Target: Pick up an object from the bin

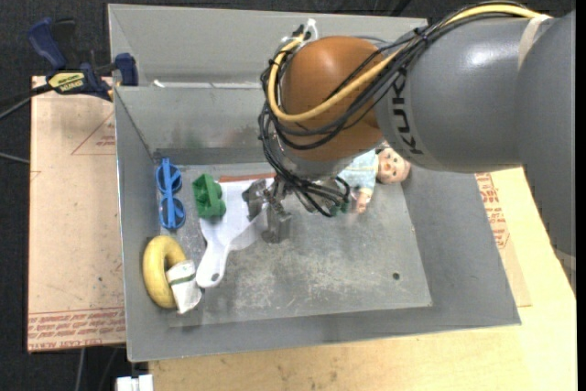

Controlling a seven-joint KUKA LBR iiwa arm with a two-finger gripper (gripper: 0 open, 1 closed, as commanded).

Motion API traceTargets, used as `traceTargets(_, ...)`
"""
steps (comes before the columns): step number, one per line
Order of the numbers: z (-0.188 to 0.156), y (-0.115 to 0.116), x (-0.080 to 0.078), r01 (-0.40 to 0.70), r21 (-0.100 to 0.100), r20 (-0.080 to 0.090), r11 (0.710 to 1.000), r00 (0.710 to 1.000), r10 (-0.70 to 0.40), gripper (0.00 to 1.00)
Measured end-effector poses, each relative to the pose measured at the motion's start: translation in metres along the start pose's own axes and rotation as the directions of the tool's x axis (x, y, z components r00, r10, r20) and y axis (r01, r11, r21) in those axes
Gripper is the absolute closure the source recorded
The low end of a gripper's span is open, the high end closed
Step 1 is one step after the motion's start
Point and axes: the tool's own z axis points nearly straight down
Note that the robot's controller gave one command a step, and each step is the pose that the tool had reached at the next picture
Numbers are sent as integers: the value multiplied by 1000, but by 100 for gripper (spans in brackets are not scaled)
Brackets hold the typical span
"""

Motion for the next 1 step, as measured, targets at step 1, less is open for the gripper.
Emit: traceTargets(1,-120,-10,1,-51,0,3,999,999,51,100)
